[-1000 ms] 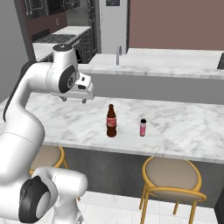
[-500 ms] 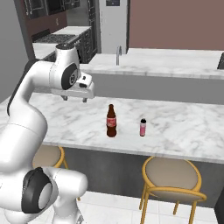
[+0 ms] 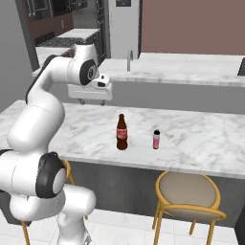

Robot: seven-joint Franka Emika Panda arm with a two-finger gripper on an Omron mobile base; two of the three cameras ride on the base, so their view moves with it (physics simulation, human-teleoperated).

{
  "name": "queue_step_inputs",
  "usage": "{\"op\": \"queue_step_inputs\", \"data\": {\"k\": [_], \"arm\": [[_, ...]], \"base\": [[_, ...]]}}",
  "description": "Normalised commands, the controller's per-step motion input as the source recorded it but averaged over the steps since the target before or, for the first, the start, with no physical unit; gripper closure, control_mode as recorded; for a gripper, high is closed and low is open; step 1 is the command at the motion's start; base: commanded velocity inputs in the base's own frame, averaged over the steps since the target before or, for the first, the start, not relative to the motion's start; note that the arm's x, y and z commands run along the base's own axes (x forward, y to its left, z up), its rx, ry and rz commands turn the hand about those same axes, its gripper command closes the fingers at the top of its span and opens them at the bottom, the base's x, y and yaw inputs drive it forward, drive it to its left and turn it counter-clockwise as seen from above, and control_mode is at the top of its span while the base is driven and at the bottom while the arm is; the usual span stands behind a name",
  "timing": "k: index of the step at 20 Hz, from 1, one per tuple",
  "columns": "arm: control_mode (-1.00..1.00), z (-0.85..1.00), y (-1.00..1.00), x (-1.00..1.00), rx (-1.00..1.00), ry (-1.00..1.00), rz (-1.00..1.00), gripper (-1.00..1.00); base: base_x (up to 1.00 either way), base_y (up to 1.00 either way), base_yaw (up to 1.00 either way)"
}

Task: Place the large bottle from the dining counter next to the other large bottle outside the sink, and place the small bottle from the dining counter next to the other small bottle inside the sink.

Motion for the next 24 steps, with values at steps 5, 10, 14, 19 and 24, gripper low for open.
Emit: {"op": "queue_step_inputs", "data": {"k": [5, 10, 14, 19, 24], "arm": [[-1.00, 0.05, -0.24, 0.00, 0.00, 0.00, 0.00, -1.00], [-1.00, -0.01, -0.24, 0.00, 0.00, 0.00, 0.00, -1.00], [-1.00, -0.21, -0.35, 0.00, 0.00, -0.02, 0.00, -1.00], [-1.00, -0.22, -0.27, 0.00, 0.00, -0.11, 0.00, -1.00], [-1.00, -0.09, -0.09, 0.02, -0.01, -0.13, 0.00, -1.00]], "base": [[0.00, 0.00, 0.00], [0.00, 0.00, 0.00], [0.00, 0.00, 0.00], [0.00, 0.00, 0.00], [0.00, 0.00, 0.00]]}}
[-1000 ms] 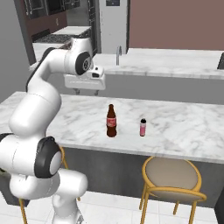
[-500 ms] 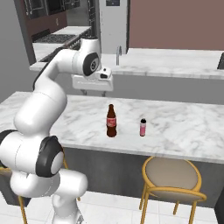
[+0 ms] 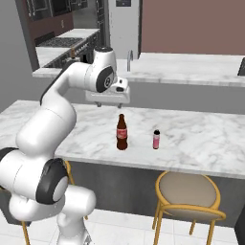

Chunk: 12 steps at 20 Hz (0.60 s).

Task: Place the large bottle from the dining counter next to the other large bottle outside the sink, and place the small bottle from the dining counter next to the other small bottle inside the sink.

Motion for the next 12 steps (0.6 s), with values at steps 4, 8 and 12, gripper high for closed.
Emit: {"op": "queue_step_inputs", "data": {"k": [4, 8, 12], "arm": [[-1.00, 0.00, -0.06, 0.10, -0.01, -0.01, 0.00, -1.00], [-1.00, 0.00, 0.00, 0.31, -0.03, 0.00, 0.00, -1.00], [-1.00, 0.00, 0.00, 0.46, -0.03, 0.05, 0.00, -1.00]], "base": [[0.00, 0.00, 0.00], [0.00, 0.00, 0.00], [0.00, 0.00, 0.00]]}}
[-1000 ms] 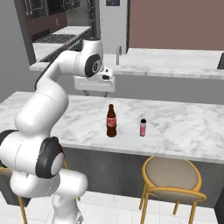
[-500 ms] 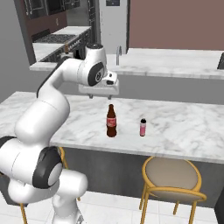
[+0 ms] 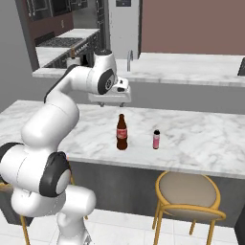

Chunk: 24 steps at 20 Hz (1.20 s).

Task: Place the large bottle from the dining counter next to the other large bottle outside the sink, and place the small bottle from the dining counter next to the other small bottle inside the sink.

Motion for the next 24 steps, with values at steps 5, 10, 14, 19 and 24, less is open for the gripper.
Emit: {"op": "queue_step_inputs", "data": {"k": [5, 10, 14, 19, 24], "arm": [[-1.00, 0.00, 0.00, 0.43, -0.02, 0.12, 0.00, -1.00], [-1.00, -0.03, 0.00, 0.34, 0.00, 0.03, 0.00, -1.00], [-1.00, -0.06, 0.00, 0.31, 0.00, 0.00, 0.00, -1.00], [-1.00, -0.09, 0.00, 0.39, 0.00, 0.00, 0.00, -1.00], [-1.00, -0.13, -0.01, 0.18, 0.00, 0.00, 0.00, -1.00]], "base": [[0.00, 0.00, 0.00], [0.00, 0.00, 0.00], [0.00, 0.00, 0.00], [0.00, 0.00, 0.00], [0.00, 0.00, 0.00]]}}
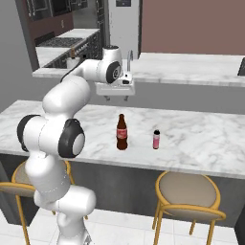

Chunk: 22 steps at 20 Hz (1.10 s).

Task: Place the large bottle from the dining counter next to the other large bottle outside the sink, and place the small bottle from the dining counter next to the other small bottle inside the sink.

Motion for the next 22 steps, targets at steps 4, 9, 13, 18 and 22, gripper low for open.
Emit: {"op": "queue_step_inputs", "data": {"k": [4, 9, 13, 18, 22], "arm": [[-1.00, -0.01, -0.02, 0.16, 0.00, 0.03, 0.00, -1.00], [-1.00, 0.00, -0.06, 0.02, 0.00, 0.02, 0.00, -1.00], [-1.00, 0.00, -0.07, 0.00, 0.00, 0.00, 0.00, -1.00], [-1.00, -0.05, -0.18, -0.03, 0.03, 0.00, 0.00, -1.00], [-1.00, -0.12, -0.03, -0.08, 0.02, 0.00, 0.00, -1.00]], "base": [[0.00, 0.00, 0.00], [0.00, 0.00, 0.00], [0.00, 0.00, 0.00], [0.00, 0.00, 0.00], [0.00, 0.00, 0.00]]}}
